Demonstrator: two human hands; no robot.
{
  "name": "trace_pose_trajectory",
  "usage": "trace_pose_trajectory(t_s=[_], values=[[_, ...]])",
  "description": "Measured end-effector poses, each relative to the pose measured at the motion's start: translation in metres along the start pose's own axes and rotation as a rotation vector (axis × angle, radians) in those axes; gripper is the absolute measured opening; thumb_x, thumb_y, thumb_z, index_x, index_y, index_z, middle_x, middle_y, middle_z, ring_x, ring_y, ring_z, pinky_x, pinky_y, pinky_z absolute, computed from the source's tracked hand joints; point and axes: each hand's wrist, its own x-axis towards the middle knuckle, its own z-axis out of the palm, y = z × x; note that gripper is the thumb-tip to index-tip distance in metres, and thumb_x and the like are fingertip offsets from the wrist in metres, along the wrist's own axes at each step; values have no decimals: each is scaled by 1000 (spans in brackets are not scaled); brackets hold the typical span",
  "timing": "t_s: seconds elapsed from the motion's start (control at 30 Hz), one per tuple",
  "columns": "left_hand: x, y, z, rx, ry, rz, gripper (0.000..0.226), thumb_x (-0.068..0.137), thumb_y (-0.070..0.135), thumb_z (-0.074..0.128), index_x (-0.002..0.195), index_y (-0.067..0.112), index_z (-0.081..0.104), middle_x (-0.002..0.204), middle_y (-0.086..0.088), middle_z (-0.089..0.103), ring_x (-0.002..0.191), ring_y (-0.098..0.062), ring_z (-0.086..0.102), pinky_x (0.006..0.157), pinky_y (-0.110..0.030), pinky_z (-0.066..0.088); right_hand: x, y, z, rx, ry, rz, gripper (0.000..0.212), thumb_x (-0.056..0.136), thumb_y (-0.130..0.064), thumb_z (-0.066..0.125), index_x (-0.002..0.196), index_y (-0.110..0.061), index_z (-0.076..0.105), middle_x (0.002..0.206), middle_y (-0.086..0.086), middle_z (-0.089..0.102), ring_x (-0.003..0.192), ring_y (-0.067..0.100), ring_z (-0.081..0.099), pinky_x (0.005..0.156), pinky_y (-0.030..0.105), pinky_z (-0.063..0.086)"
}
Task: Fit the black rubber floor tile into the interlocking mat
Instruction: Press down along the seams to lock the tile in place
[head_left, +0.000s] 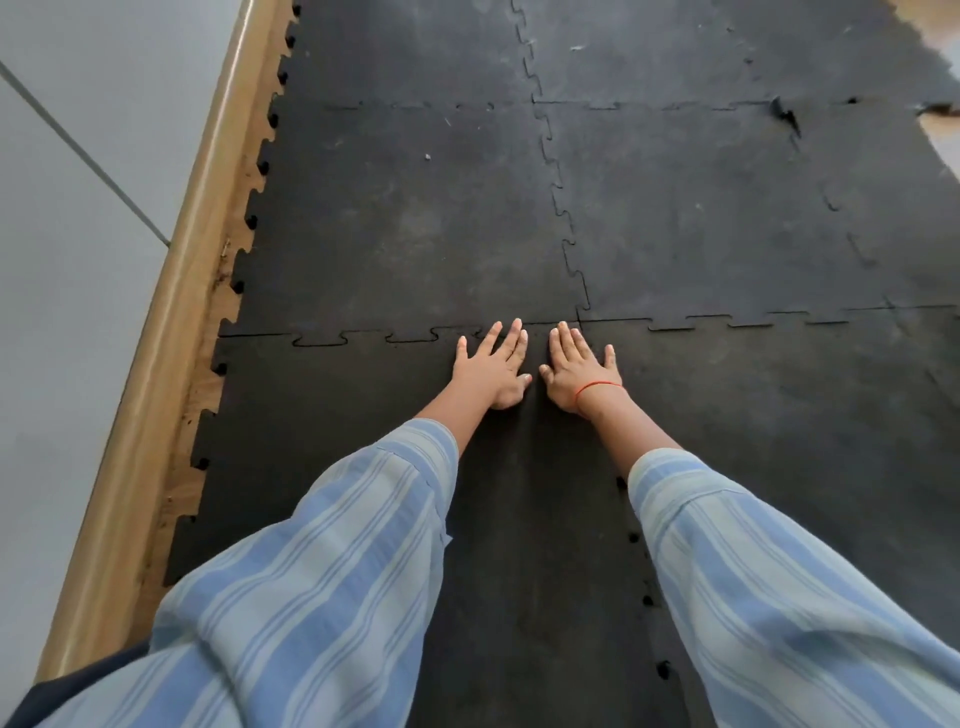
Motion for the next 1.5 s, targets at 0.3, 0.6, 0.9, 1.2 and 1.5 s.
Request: trace_pose_trajectory(t_s=[0.3,0.6,0.9,1.2,1.5], values=[[-3,33,13,-1,18,146,63,104,42,20,154,23,-13,160,7,-23,149,-21,-18,115,-60,-6,-57,24,45,47,170,118,59,103,-36,12,152,-11,-10,161,2,-16,148,15,-15,119,45,-8],[2,37,22,14,29,118,63,103,44,17,153,24,-16,159,7,-29,147,-21,-25,113,-61,-10,-51,36,50,61,86,109,61,101,-42,8,150,-15,-15,159,-1,-23,147,14,-19,120,46,-8],[0,47,9,52,-28,90,63,104,42,21,154,25,-14,159,5,-27,148,-23,-20,115,-62,-2,-55,36,44,71,49,107,61,102,-40,11,151,-14,-13,160,0,-21,148,14,-16,118,48,-7],[-20,73,42,98,-56,201,63,103,46,19,152,29,-16,158,6,-30,147,-21,-23,117,-56,-7,-119,38,97,124,194,246,60,102,-41,10,152,-15,-10,161,0,-16,148,15,-14,116,50,-11],[-32,84,39,146,-54,170,65,103,46,20,152,27,-18,157,2,-31,148,-22,-23,117,-56,-6,-122,37,97,91,167,264,60,101,-44,8,151,-18,-12,160,-4,-18,147,19,-20,114,56,-15]])
